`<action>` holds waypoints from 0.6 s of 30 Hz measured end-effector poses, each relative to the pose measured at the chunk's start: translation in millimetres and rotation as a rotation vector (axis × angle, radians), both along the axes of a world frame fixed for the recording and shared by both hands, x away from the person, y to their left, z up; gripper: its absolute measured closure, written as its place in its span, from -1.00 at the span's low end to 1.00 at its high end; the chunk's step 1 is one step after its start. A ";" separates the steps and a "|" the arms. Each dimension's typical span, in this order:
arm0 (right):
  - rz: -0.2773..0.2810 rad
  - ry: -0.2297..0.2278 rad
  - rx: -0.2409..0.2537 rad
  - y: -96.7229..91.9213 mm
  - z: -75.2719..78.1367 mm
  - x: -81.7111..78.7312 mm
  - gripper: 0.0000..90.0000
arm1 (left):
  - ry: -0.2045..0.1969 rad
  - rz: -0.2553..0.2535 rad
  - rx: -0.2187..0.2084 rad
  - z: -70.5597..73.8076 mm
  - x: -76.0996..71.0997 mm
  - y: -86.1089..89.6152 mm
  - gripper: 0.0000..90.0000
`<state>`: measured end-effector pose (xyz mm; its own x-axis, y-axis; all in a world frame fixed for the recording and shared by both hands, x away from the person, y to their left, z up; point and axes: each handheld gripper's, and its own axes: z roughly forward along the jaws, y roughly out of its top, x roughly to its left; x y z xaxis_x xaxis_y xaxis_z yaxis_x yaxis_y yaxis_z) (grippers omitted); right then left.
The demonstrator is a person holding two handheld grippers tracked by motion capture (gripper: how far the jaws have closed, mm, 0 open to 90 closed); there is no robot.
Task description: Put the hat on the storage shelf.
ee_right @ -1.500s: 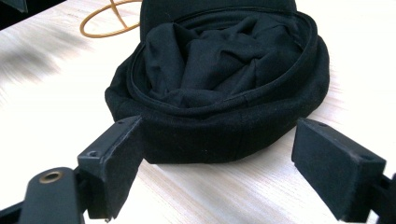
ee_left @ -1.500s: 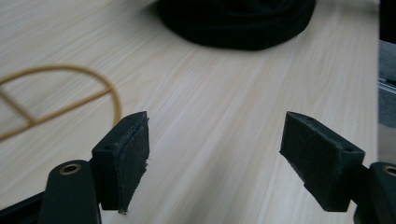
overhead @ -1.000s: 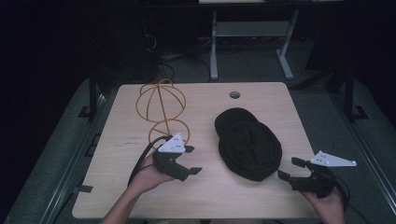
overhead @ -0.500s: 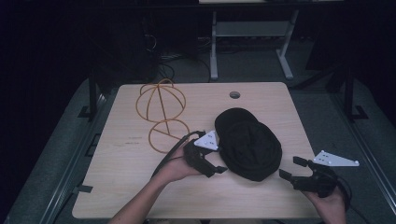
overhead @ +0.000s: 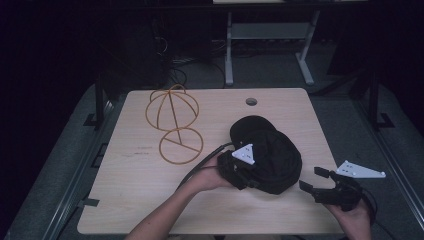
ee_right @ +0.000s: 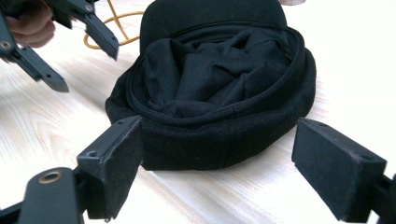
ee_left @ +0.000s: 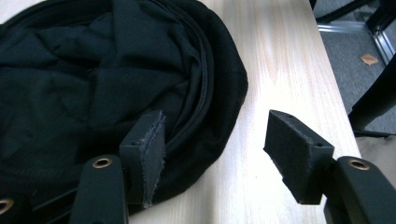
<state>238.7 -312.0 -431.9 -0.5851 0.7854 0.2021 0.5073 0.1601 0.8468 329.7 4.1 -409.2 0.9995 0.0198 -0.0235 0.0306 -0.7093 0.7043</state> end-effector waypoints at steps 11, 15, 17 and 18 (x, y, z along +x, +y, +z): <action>0.001 -0.004 0.006 -3.6 -0.1 -0.8 -0.64 | 0.024 -0.041 0.032 -9.6 10.1 -17.9 0.22; 0.001 -0.008 0.003 -3.5 0.1 -1.2 -0.64 | 0.051 -0.041 0.060 -16.3 14.4 -20.1 0.19; 0.002 -0.005 0.005 -3.6 0.0 -1.1 -0.64 | 0.054 -0.039 0.079 -19.9 14.8 -21.8 0.15; 0.003 -0.005 0.004 -3.5 -0.2 -1.0 -0.64 | 0.050 -0.038 0.086 -21.3 14.9 -22.4 0.13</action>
<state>237.6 -315.4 -432.1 -0.5882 0.7831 0.2021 0.5028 0.1584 0.8498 344.6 -18.2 -430.5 0.9972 -0.0142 -0.0728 0.0356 -0.7685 0.6388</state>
